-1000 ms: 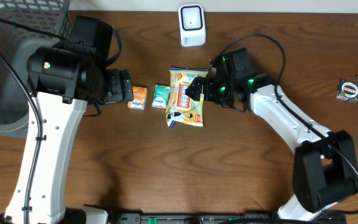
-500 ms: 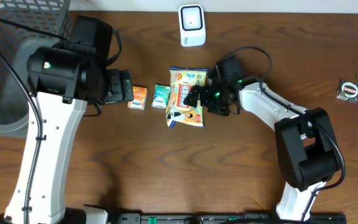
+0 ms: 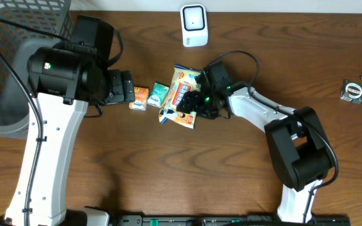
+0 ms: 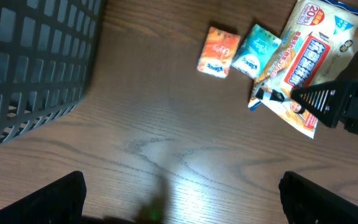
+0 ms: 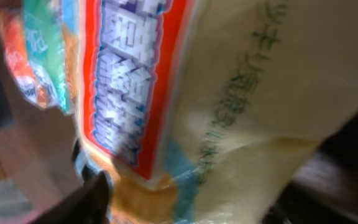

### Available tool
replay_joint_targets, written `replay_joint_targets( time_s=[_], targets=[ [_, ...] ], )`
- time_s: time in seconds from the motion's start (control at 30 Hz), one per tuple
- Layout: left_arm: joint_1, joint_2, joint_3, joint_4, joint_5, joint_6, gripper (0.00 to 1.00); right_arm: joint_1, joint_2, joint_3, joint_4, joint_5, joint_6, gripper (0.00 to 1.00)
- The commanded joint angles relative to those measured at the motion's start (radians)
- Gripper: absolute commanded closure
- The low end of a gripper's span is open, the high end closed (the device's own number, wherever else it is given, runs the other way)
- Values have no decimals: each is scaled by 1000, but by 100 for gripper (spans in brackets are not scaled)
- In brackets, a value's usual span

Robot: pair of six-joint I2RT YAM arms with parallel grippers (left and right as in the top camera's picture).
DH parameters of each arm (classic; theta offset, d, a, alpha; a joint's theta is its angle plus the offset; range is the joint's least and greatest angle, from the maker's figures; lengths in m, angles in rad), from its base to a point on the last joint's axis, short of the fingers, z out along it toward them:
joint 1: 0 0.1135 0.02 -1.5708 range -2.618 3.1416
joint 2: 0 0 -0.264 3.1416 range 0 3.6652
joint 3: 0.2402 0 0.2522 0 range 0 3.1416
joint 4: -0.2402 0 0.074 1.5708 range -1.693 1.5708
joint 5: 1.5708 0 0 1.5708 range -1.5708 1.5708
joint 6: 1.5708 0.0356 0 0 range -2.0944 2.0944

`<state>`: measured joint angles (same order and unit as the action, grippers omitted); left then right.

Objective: Scan the item barcode
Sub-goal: 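Grasp the yellow wipes pack with the right gripper and lift it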

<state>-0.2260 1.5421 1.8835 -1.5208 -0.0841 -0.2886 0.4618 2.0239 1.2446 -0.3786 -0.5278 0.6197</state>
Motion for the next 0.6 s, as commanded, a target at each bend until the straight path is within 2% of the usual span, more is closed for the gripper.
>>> replay_joint_targets(
  time_s=[0.0,0.1,0.13,0.33,0.57],
  targets=[
    [0,0,-3,-5,-5,-5,2,-2,71,-12,-6,28,-8,53],
    [0,0,-3,-4,-5,-5,2,-20,64,-10,-5,23,-16,81],
    [0,0,-3,-4,-5,-5,2,-38,58,-8,-7,6,-27,99],
    [0,0,-3,-4,-5,-5,2,-117,-3,-6,-74,-31,-83,99],
    [0,0,-3,-4,-5,-5,2,-191,-172,-6,-280,176,-139,99]
  ],
)
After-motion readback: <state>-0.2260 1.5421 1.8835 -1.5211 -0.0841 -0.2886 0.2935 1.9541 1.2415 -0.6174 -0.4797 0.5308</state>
